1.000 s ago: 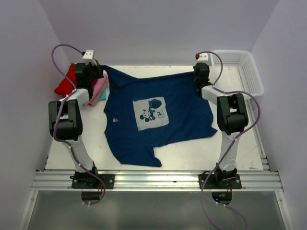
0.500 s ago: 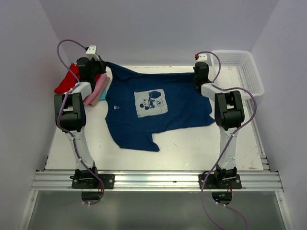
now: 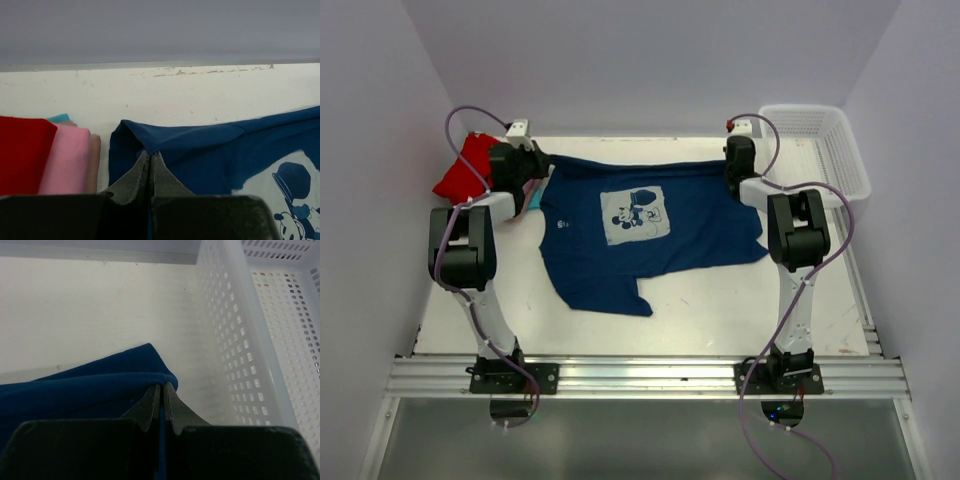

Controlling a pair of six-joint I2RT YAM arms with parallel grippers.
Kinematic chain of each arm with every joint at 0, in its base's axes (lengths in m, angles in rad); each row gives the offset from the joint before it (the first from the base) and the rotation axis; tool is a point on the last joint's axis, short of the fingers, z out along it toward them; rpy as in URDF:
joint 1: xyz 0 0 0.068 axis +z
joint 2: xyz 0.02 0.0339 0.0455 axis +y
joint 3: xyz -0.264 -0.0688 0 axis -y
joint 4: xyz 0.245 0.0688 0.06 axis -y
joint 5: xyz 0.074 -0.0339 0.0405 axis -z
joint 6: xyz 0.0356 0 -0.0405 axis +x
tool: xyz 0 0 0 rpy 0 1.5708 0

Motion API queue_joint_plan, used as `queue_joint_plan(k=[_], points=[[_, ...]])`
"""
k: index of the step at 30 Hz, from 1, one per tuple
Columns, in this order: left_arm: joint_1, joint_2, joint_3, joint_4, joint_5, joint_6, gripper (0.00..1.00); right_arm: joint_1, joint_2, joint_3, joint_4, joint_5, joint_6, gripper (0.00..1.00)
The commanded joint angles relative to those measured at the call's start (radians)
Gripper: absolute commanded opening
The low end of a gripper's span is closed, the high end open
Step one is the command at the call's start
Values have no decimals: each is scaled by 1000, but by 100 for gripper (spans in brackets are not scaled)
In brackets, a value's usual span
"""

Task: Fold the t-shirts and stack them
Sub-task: Fold the flattened tshirt in 1/3 of the way

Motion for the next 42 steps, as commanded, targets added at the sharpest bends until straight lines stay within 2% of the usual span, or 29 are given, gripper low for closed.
queue_joint_plan(k=[1, 5, 17, 22, 31, 42], points=[[-1, -114, -97, 95, -35, -21, 0, -8, -36, -31, 32, 7, 12, 0], [-1, -209, -190, 111, -61, -6, 0, -8, -43, -49, 26, 1, 31, 0], [0, -364, -245, 49, -89, 2, 0, -8, -72, -65, 3, 6, 46, 0], [-1, -438, -340, 51, -103, -15, 0, -8, -83, -77, 3, 7, 48, 0], [-1, -438, -435, 52, -103, -44, 0, -8, -108, -97, -6, 10, 60, 0], [-6, -429, -461, 6, -147, -66, 0, -7, -140, -154, -18, 6, 80, 0]])
